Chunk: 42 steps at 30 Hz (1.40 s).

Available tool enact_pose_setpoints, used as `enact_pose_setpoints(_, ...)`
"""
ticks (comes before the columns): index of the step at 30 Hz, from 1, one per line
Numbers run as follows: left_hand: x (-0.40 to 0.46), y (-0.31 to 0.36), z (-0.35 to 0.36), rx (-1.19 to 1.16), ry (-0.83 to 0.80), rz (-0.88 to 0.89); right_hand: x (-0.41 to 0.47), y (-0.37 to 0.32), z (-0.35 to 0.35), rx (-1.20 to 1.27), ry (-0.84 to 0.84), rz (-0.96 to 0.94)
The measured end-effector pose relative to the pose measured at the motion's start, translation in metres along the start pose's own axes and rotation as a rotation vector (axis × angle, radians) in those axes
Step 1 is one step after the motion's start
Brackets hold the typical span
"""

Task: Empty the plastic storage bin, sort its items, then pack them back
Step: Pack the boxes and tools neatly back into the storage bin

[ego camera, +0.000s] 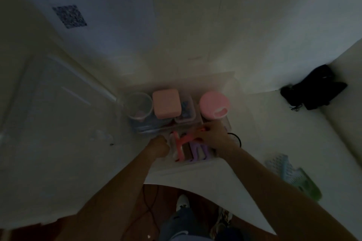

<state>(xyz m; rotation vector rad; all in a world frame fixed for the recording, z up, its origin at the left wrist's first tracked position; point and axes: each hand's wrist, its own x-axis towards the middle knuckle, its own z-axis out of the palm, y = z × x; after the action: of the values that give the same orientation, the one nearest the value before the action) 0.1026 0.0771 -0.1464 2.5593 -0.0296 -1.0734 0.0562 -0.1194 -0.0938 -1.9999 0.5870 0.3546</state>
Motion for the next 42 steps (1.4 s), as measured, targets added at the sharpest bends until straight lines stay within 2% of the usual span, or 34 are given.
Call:
enact_pose_setpoints(2,-0.003,0.003,0.002,-0.010,-0.083,-0.008,0.010,0.012,0.009,0.012,-0.026,0.087)
enact_pose_setpoints(4,0.000,0.005,0.007,-0.045,-0.167,-0.018,0.016,0.019,0.011,-0.111,-0.006,0.089)
enact_pose_setpoints(9,-0.001,0.013,0.013,-0.187,-0.337,-0.087,0.009,0.017,0.013,-0.469,0.164,-0.042)
enact_pose_setpoints(12,0.001,0.014,0.014,-0.123,-0.373,-0.067,0.005,0.015,0.012,-0.579,0.267,-0.101)
enact_pose_setpoints(18,0.003,0.013,0.015,-0.103,-0.323,-0.035,-0.001,0.015,-0.007,-0.639,0.214,-0.104)
enact_pose_setpoints(21,-0.001,0.015,0.009,0.007,-0.281,0.001,-0.010,0.005,-0.019,-0.645,0.179,-0.121)
enact_pose_setpoints(24,-0.013,0.022,-0.002,0.068,-0.111,0.060,-0.027,0.000,-0.045,-0.561,0.240,-0.132)
enact_pose_setpoints(28,-0.045,0.051,-0.011,0.045,0.290,0.237,-0.065,0.017,-0.102,-0.351,0.339,-0.199)
enact_pose_setpoints(30,-0.063,0.079,-0.006,0.082,0.456,0.385,-0.088,0.034,-0.132,-0.292,0.367,-0.176)
enact_pose_setpoints(34,-0.104,0.152,0.020,0.060,0.598,0.805,-0.122,0.093,-0.185,-0.206,0.447,-0.037)
enact_pose_setpoints(38,-0.128,0.218,0.071,0.057,0.576,1.048,-0.142,0.165,-0.230,-0.179,0.484,0.106)
enact_pose_setpoints(40,-0.127,0.242,0.105,0.088,0.463,1.110,-0.148,0.203,-0.242,-0.195,0.483,0.160)
enact_pose_setpoints(42,-0.119,0.258,0.144,0.126,0.316,1.075,-0.152,0.240,-0.245,-0.244,0.478,0.207)
